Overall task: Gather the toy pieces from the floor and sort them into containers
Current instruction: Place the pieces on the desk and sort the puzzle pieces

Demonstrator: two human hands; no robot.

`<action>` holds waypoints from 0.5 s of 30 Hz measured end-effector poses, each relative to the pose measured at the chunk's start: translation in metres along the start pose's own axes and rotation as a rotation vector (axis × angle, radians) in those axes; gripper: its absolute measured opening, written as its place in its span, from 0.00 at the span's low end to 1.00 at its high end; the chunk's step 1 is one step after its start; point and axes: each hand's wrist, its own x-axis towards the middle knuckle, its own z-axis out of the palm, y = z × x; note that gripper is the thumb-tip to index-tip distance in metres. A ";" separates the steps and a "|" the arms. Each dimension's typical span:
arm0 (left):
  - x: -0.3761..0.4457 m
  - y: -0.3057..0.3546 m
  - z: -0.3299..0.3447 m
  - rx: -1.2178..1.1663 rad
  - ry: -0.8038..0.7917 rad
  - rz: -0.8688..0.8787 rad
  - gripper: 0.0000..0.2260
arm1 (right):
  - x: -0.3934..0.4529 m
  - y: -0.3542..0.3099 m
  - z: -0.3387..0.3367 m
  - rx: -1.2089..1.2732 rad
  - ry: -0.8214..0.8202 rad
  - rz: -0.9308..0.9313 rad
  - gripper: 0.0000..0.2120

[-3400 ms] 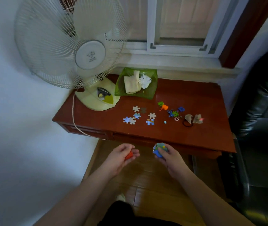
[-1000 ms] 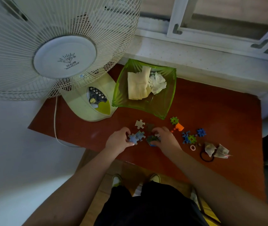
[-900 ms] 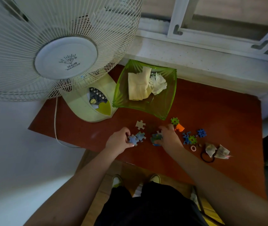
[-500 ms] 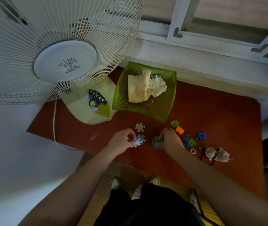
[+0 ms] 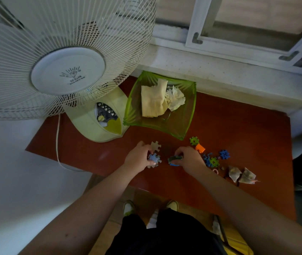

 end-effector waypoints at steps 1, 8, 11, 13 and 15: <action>-0.001 -0.001 0.001 -0.008 0.011 0.006 0.17 | 0.002 -0.003 -0.001 0.024 0.003 -0.019 0.14; -0.008 -0.006 0.002 -0.094 0.037 -0.002 0.14 | 0.017 -0.023 0.001 -0.030 0.054 -0.101 0.15; -0.010 -0.013 0.000 -0.207 0.062 -0.034 0.16 | 0.025 -0.024 0.001 -0.169 0.047 -0.094 0.19; -0.010 -0.017 -0.003 -0.263 0.075 -0.055 0.19 | 0.028 -0.025 0.000 -0.242 0.054 -0.084 0.19; -0.007 -0.019 -0.006 -0.296 0.093 -0.068 0.20 | 0.029 -0.025 0.001 -0.238 0.040 -0.077 0.19</action>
